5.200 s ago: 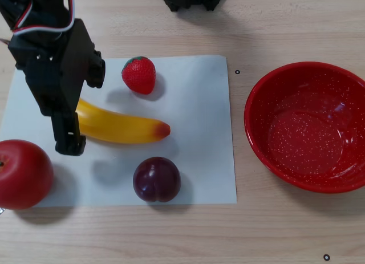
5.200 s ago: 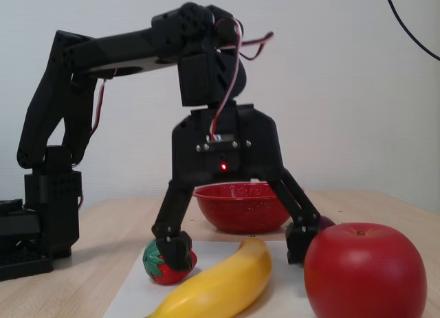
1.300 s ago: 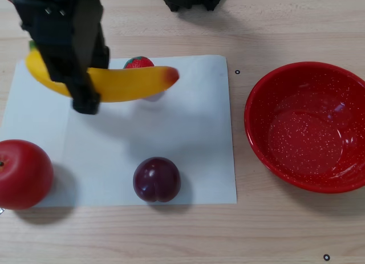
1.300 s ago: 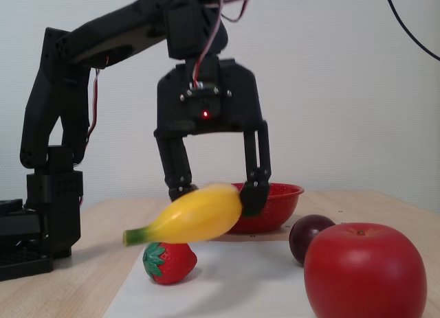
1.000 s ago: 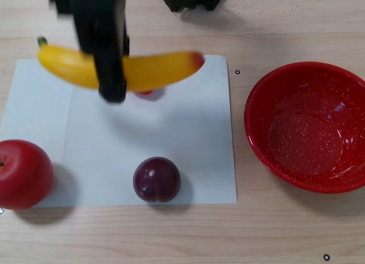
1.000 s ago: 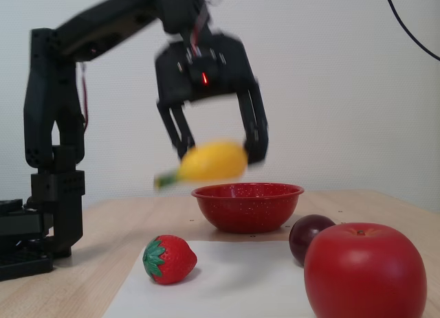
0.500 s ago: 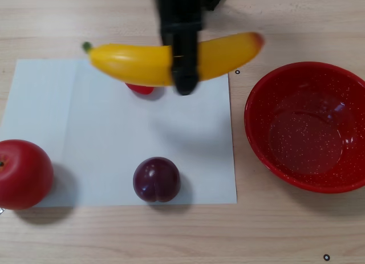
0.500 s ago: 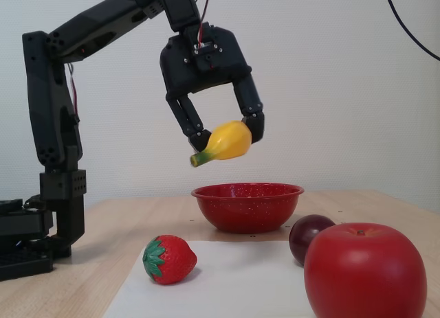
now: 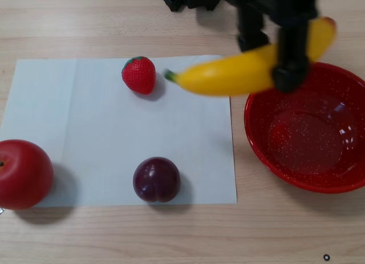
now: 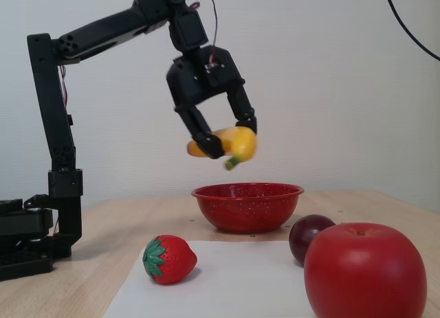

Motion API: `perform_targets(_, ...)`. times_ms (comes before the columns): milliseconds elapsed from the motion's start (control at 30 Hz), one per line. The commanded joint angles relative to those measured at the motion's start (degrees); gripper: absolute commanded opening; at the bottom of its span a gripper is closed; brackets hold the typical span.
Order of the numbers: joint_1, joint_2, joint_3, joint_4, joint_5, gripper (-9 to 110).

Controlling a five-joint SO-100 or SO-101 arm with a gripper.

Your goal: Grasp the banana and put it in the red bowl.

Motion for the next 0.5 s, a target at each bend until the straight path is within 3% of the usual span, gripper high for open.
perform_targets(0,1.7,6.3,-1.6,-8.0,0.7,0)
perform_targets(167,5.0,4.7,3.2,-17.1,3.3,7)
perform_targets(233,5.9,4.1,4.8,-18.8,4.7,15)
perform_targets(467,8.6,3.5,6.4,-16.5,5.1,31)
